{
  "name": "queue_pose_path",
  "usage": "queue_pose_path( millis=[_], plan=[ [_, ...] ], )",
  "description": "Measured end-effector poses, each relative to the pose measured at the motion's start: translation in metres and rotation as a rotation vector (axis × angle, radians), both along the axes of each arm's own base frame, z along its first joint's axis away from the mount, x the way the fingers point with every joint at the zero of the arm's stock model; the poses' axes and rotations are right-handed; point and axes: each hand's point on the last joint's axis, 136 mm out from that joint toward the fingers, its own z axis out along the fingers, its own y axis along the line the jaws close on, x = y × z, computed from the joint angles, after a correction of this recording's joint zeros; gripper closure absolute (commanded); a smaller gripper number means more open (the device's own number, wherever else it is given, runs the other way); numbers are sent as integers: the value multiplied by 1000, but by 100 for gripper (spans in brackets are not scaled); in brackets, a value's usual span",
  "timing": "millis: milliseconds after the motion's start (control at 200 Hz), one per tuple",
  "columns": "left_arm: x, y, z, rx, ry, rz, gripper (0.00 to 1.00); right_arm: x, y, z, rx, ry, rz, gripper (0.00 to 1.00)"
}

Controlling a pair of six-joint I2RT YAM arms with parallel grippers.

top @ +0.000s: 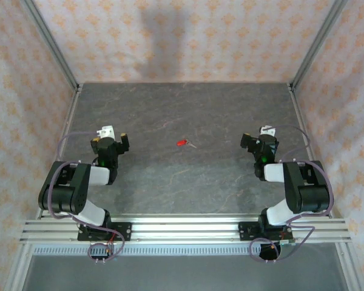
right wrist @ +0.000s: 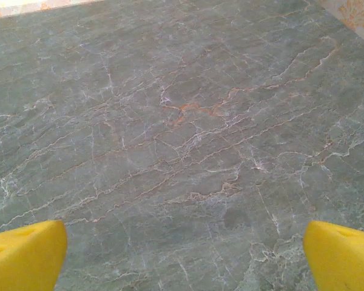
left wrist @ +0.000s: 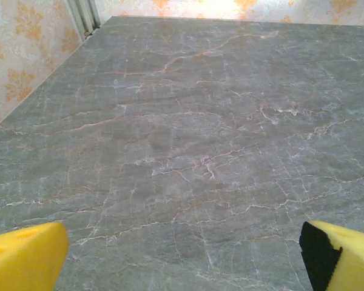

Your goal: Remove the keys from the keyring

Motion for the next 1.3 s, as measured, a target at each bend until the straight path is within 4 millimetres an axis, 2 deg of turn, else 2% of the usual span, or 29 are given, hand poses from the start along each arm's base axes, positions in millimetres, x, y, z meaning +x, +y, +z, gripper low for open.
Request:
queue_pose_path(
  millis=[440, 1296],
  plan=[
    [4, 1, 8, 3, -30, 9, 0, 3, -1, 4, -4, -17, -5, 1],
    [4, 1, 8, 3, -30, 8, 0, 3, -1, 4, -6, -16, -4, 1]
  ],
)
